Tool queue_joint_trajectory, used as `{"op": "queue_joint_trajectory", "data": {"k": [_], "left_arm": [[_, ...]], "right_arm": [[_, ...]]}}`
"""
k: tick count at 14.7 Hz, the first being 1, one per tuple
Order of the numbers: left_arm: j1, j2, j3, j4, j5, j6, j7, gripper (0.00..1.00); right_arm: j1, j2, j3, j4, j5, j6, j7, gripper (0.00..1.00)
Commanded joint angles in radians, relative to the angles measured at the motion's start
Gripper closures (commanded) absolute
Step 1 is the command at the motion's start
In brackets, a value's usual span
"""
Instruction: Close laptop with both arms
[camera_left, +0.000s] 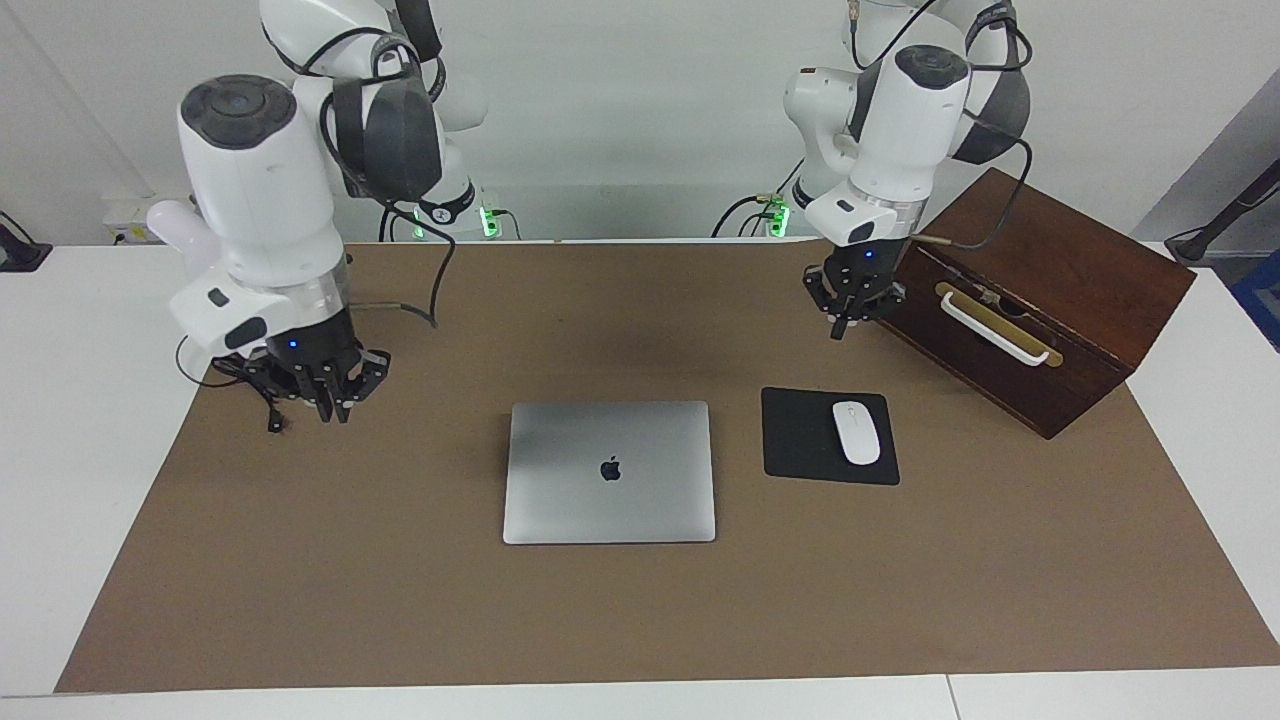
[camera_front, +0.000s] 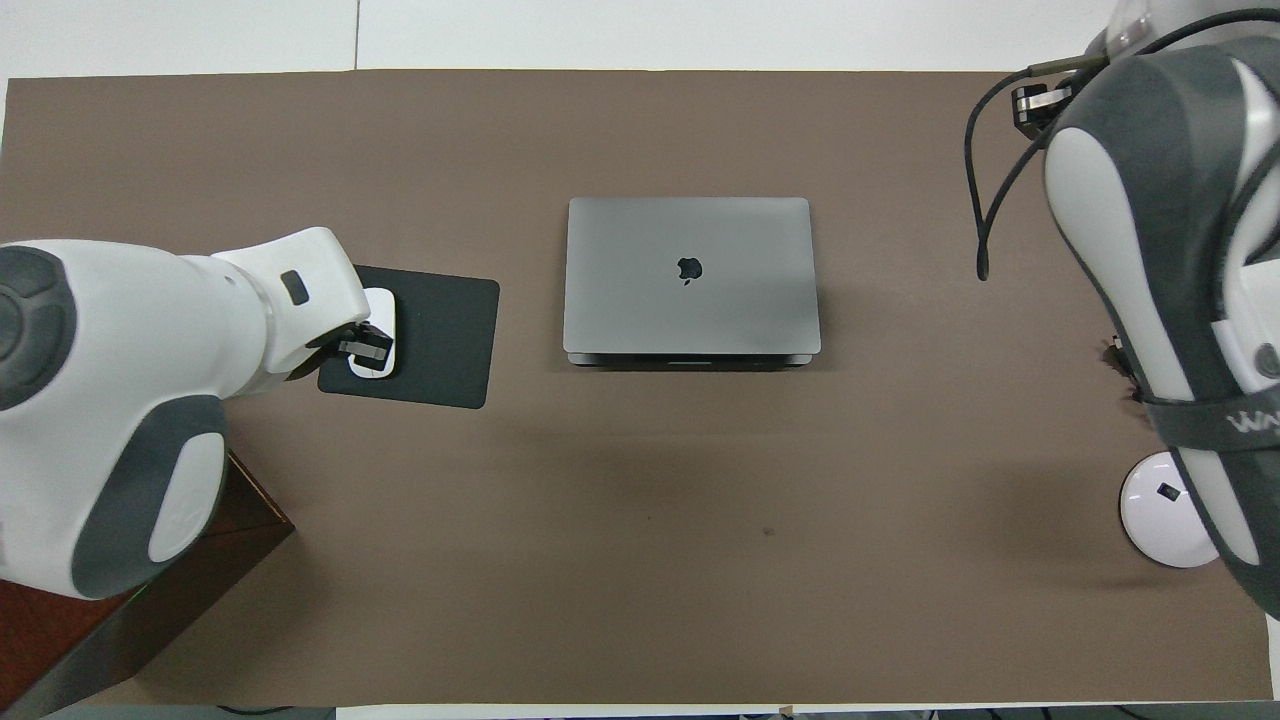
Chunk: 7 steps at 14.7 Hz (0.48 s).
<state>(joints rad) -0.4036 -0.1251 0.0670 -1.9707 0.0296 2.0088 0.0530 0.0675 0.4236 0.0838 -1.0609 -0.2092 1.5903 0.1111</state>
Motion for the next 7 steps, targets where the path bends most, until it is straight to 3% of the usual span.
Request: {"op": "queue_joint_trajectory", "data": {"k": [1,4,7], "left_arm": [[0.067,-0.005,-0.004,0.088,-0.017,-0.157,-0.004,1.00],[0.152,-0.016,0.000,0.145,-0.017,-0.252,-0.005,0.98],[0.222,-0.011,-0.004,0.208,-0.016,-0.327,-0.007,0.57]], "right_arm": [[-0.021,-0.077,0.013,-0.002,0.053,-0.045,-0.027,0.00],[-0.031,-0.137,0.010,-0.025,0.068,-0.110,-0.016,0.00],[-0.031,-0.172,0.011,-0.037,0.071,-0.136,-0.014,0.00]]}}
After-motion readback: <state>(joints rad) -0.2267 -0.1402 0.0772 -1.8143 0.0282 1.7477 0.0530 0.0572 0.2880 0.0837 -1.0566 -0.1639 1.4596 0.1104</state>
